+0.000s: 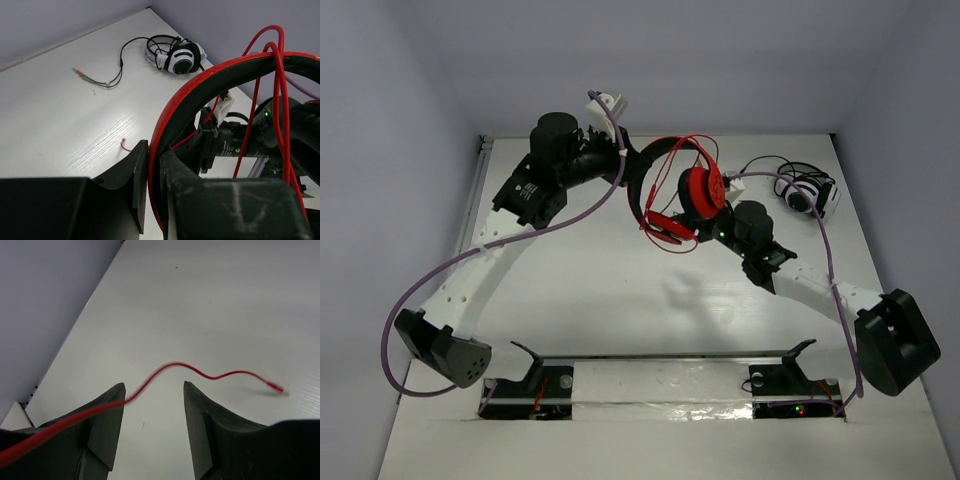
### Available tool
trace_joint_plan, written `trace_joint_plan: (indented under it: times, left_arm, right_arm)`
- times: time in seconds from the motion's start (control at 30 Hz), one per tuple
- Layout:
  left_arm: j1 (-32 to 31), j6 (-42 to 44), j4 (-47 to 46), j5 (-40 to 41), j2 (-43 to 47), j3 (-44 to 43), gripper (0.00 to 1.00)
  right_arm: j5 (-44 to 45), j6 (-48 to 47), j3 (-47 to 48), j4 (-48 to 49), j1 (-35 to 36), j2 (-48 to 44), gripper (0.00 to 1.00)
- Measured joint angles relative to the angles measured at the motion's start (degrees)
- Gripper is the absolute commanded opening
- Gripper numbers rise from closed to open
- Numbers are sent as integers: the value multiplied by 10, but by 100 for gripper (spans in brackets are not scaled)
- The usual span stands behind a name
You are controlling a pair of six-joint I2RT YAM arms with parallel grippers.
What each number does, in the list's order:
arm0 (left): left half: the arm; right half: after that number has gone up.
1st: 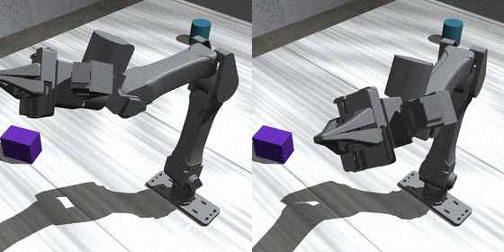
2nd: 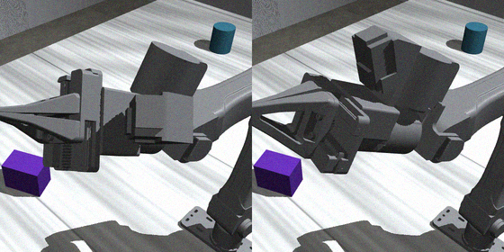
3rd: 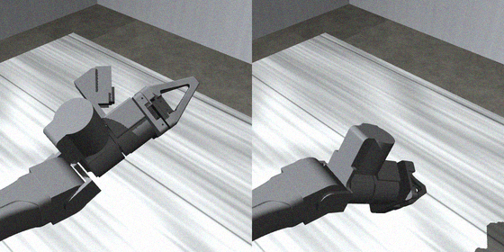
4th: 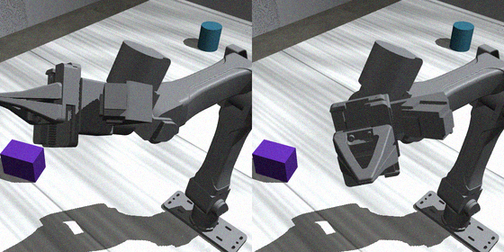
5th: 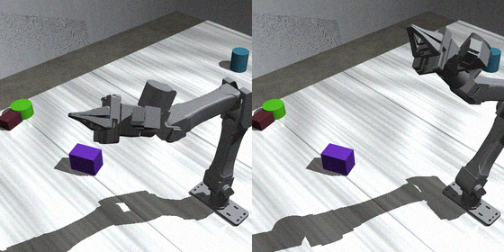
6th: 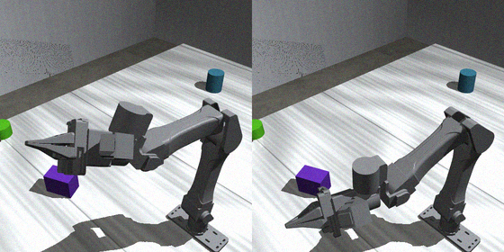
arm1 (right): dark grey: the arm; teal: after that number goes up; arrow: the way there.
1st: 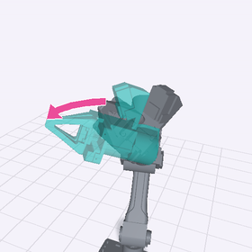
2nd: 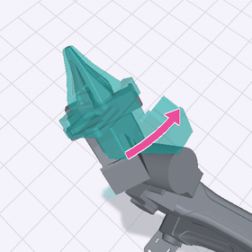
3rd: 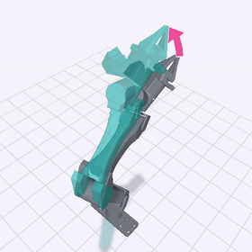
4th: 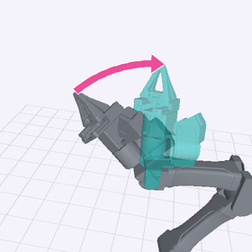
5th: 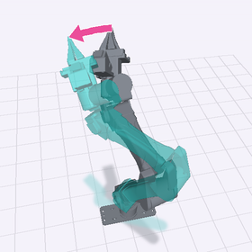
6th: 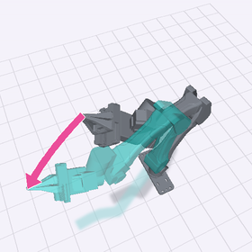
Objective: Wrap the headphones
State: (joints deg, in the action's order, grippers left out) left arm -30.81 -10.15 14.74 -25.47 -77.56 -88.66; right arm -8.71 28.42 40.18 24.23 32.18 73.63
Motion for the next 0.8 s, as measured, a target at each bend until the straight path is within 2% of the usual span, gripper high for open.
trace_joint_plan:
  times: [0.17, 0.33, 0.63, 0.8]
  left_arm:
    - [10, -29, -4, 3, -8, -4, 0]
    - [9, -41, -3, 2, -16, -11, 0]
    - [11, -61, -3, 1, -26, -52, 0]
    - [17, -79, -4, 1, -26, -63, 0]
  right_arm:
    - [-10, 5, -4, 38, 0, 26, 66]
    - [-1, 0, -4, 42, 0, 49, 67]
    - [7, -13, -4, 56, 0, 88, 63]
    - [8, -17, -4, 68, 0, 101, 53]
